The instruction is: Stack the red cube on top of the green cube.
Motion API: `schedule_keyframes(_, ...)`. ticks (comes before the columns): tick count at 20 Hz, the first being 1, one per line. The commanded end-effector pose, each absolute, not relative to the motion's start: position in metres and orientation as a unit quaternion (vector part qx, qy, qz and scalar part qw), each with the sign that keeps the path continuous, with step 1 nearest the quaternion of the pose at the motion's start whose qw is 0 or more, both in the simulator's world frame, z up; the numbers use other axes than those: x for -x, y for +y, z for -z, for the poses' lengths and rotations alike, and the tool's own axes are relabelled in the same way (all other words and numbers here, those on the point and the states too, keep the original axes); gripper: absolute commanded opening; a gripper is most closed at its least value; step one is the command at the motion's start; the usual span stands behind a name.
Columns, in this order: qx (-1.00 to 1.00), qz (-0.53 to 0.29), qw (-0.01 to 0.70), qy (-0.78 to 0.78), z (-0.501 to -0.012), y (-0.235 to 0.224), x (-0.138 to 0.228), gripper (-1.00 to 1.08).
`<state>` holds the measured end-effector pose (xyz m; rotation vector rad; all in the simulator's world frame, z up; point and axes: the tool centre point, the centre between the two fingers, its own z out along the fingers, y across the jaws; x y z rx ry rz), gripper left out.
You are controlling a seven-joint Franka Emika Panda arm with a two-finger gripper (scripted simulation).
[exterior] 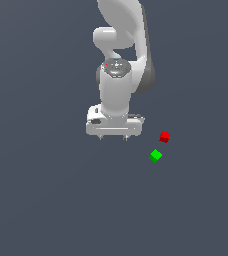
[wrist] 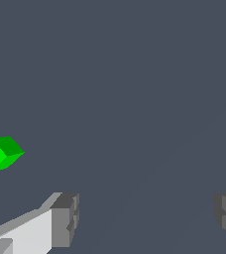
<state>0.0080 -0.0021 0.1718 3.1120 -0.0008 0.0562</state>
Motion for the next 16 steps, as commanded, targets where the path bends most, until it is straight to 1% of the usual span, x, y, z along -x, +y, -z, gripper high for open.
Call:
schedule_keyframes(1,-1.000,-0.018,0.015,0.000,-0.172,-0.002,-0.008,1.00)
schedule_keyframes(8,-1.000,-0.017,0.014,-0.007,-0.167,0.008,-0.001,1.00)
schedule_keyframes(16,-0.999,-0.015,0.012,-0.032,-0.152,0.044,0.021,1.00)
